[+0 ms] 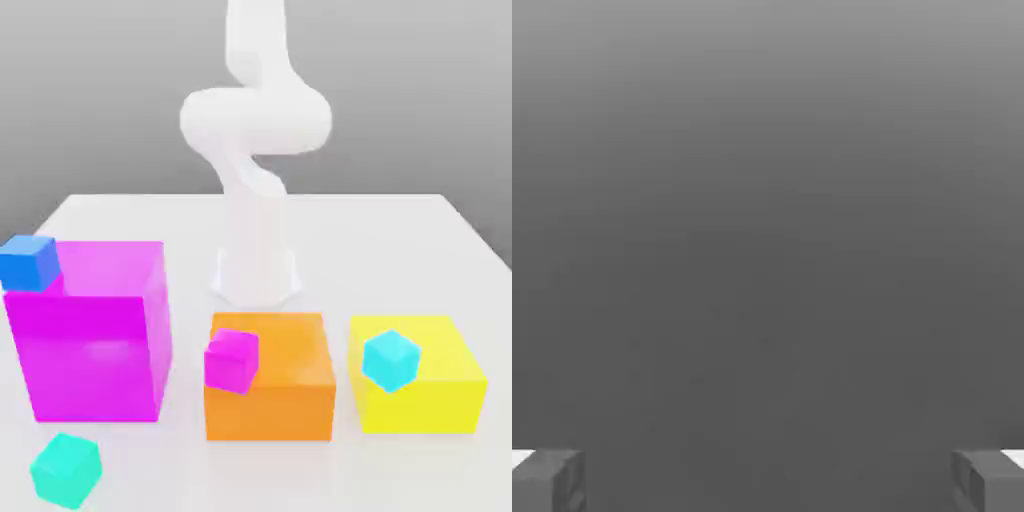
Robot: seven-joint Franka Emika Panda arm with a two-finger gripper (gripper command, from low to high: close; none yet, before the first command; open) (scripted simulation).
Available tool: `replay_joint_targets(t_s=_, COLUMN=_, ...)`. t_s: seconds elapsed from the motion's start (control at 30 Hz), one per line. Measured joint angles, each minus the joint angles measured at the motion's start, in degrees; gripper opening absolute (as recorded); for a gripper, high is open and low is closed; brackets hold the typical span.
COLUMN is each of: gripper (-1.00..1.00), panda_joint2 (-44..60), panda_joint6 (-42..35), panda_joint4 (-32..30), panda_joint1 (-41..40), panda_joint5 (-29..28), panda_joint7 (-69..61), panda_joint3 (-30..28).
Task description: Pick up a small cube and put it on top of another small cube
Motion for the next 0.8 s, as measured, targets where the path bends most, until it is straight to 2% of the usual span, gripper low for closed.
replay_joint_targets(t_s=0.43, gripper=0.0, panda_joint2=27.6, panda_joint6=6.6, panda_joint4=-0.9, panda_joint1=3.5, panda_joint5=13.0, panda_joint7=-12.3, panda_joint3=-12.9)
replay_joint_targets(t_s=0.63, gripper=0.0, panda_joint2=39.8, panda_joint6=9.8, panda_joint4=-1.4, panda_joint1=1.3, panda_joint5=17.3, panda_joint7=-16.7, panda_joint3=-15.3)
replay_joint_targets(t_s=0.8, gripper=0.0, panda_joint2=49.1, panda_joint6=13.2, panda_joint4=-2.1, panda_joint1=-0.8, panda_joint5=17.8, panda_joint7=-18.3, panda_joint3=-16.4)
